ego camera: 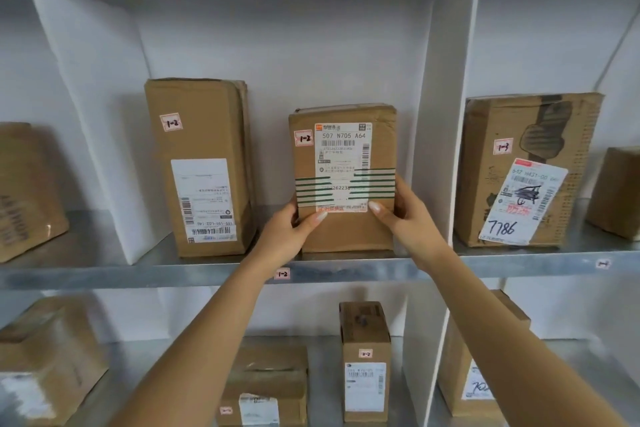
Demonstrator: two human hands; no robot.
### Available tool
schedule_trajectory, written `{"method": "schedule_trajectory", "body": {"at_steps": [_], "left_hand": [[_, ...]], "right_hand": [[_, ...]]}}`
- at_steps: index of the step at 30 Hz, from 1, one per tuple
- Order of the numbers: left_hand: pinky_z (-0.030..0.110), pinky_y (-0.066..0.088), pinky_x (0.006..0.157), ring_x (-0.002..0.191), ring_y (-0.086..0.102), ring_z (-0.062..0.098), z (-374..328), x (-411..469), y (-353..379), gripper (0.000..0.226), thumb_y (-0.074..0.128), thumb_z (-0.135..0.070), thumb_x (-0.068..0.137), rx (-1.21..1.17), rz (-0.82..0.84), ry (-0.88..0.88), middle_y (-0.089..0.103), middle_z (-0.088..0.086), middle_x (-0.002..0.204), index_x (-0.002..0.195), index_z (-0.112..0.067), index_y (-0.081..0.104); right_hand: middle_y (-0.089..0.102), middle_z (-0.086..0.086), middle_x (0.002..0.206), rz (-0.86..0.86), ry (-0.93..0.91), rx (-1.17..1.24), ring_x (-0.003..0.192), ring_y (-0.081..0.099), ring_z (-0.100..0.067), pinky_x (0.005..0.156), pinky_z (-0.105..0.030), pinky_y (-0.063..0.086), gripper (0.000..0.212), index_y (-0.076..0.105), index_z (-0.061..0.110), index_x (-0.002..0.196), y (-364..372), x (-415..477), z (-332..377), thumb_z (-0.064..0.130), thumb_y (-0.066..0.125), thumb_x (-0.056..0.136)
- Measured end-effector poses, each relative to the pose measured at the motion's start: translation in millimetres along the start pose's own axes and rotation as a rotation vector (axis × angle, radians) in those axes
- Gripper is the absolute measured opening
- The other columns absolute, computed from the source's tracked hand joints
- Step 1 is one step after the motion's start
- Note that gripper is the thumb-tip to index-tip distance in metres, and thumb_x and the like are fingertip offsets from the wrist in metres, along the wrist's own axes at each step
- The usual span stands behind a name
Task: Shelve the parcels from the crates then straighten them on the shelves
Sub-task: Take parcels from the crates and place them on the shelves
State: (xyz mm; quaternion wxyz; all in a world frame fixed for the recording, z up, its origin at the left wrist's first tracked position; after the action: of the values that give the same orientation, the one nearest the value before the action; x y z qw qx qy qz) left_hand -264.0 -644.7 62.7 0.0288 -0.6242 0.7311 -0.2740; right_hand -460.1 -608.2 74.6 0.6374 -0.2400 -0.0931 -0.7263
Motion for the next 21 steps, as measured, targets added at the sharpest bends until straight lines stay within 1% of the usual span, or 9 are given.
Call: {"method": "schedule_trajectory", "body": {"at_steps": [3, 5, 7, 8, 10, 12, 14, 18, 21], "left_hand": [[0.024, 0.036, 0.097, 0.123, 0.049, 0.009, 1.3, 2.6, -0.6, 0.048, 0.056, -0.042, 0.091, -0.007, 0.028, 0.002, 0.055, -0.012, 0.133, 0.136, -0.03, 0.045], [0.025, 0.036, 0.1, 0.126, 0.047, 0.009, 0.9, 2.8, -1.1, 0.05, 0.056, -0.042, 0.091, -0.016, 0.05, 0.002, 0.053, -0.012, 0.135, 0.137, -0.03, 0.043], [0.033, 0.036, 0.108, 0.131, 0.044, 0.011, -1.6, 0.7, -1.7, 0.063, 0.058, -0.049, 0.088, 0.0, 0.074, 0.005, 0.048, -0.012, 0.141, 0.143, -0.031, 0.033], [0.039, 0.034, 0.112, 0.134, 0.04, 0.013, -2.8, -0.9, -2.4, 0.078, 0.059, -0.058, 0.083, 0.003, 0.081, 0.0, 0.043, -0.012, 0.146, 0.147, -0.033, 0.024], [0.048, 0.029, 0.115, 0.142, 0.03, 0.017, -3.7, -5.8, -5.6, 0.106, 0.062, -0.073, 0.068, -0.014, 0.076, -0.038, 0.028, -0.01, 0.155, 0.15, -0.039, 0.005], [0.049, 0.024, 0.116, 0.145, 0.021, 0.02, -8.1, -14.6, -10.0, 0.118, 0.064, -0.072, 0.063, -0.045, 0.038, -0.06, 0.014, -0.007, 0.16, 0.151, -0.035, -0.005], [0.046, 0.022, 0.117, 0.146, 0.019, 0.018, -15.8, -24.8, -14.9, 0.119, 0.068, -0.065, 0.062, -0.091, 0.008, -0.03, 0.011, -0.006, 0.16, 0.152, -0.032, -0.004], [0.042, 0.024, 0.117, 0.144, 0.024, 0.017, -32.1, -53.3, -31.5, 0.116, 0.073, -0.055, 0.061, -0.133, -0.055, 0.036, 0.02, -0.006, 0.158, 0.152, -0.031, 0.005], [0.039, 0.026, 0.114, 0.142, 0.028, 0.019, -40.2, -79.2, -50.1, 0.104, 0.073, -0.049, 0.067, -0.136, -0.12, 0.045, 0.027, -0.008, 0.156, 0.151, -0.032, 0.014]], "right_hand": [[0.059, 0.018, 0.13, 0.007, 0.012, -0.007, 0.121, 0.054, 0.0, 0.11, -0.032, 0.041, 0.063, 0.033, 0.03, 0.149, 0.4, 1.6, -2.7, 0.016, 0.06, 0.094], [0.059, 0.023, 0.124, 0.03, 0.025, 0.013, 0.114, 0.056, 0.008, 0.103, -0.021, 0.045, 0.064, 0.032, 0.029, 0.149, -0.1, 1.3, -0.9, 0.014, 0.06, 0.094], [0.059, 0.02, 0.126, 0.059, 0.036, 0.039, 0.114, 0.056, 0.009, 0.101, -0.018, 0.046, 0.071, 0.026, 0.027, 0.152, -2.4, -0.7, 2.2, 0.012, 0.061, 0.093], [0.056, 0.014, 0.134, 0.064, 0.044, 0.062, 0.122, 0.052, 0.005, 0.106, -0.024, 0.043, 0.079, 0.019, 0.027, 0.154, -4.6, -2.4, 3.0, 0.015, 0.064, 0.09], [0.035, 0.003, 0.155, 0.042, 0.075, 0.127, 0.142, 0.033, -0.008, 0.117, -0.036, 0.031, 0.098, 0.007, 0.03, 0.155, -9.6, -9.6, 7.4, 0.026, 0.072, 0.081], [0.018, 0.001, 0.161, -0.003, 0.063, 0.169, 0.148, 0.018, -0.012, 0.116, -0.03, 0.024, 0.102, 0.006, 0.031, 0.155, -15.2, -18.6, 17.5, 0.026, 0.074, 0.079], [0.019, 0.005, 0.161, -0.044, -0.017, 0.169, 0.147, 0.018, -0.008, 0.11, -0.022, 0.026, 0.1, 0.011, 0.031, 0.155, -21.5, -28.3, 31.6, 0.022, 0.075, 0.078], [0.033, 0.016, 0.153, -0.093, -0.219, 0.1, 0.141, 0.029, 0.003, 0.104, -0.006, 0.03, 0.093, 0.026, 0.03, 0.152, -21.1, -46.3, 67.3, 0.016, 0.078, 0.076], [0.042, 0.014, 0.148, -0.006, -0.287, 0.195, 0.137, 0.038, 0.001, 0.109, -0.02, 0.037, 0.088, 0.032, 0.026, 0.15, 0.8, -55.6, 88.4, 0.011, 0.077, 0.076]]}}
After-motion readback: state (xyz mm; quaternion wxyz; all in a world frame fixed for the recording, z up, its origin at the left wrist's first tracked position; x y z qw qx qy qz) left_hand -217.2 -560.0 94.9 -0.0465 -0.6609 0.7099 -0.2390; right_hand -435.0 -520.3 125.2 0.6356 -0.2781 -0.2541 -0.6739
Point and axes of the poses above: each hand's wrist, its own x-axis towards the middle knuckle, its own y-axis out of the palm, z = x × y, the point moved 6 cm from there along x, towards the middle knuckle
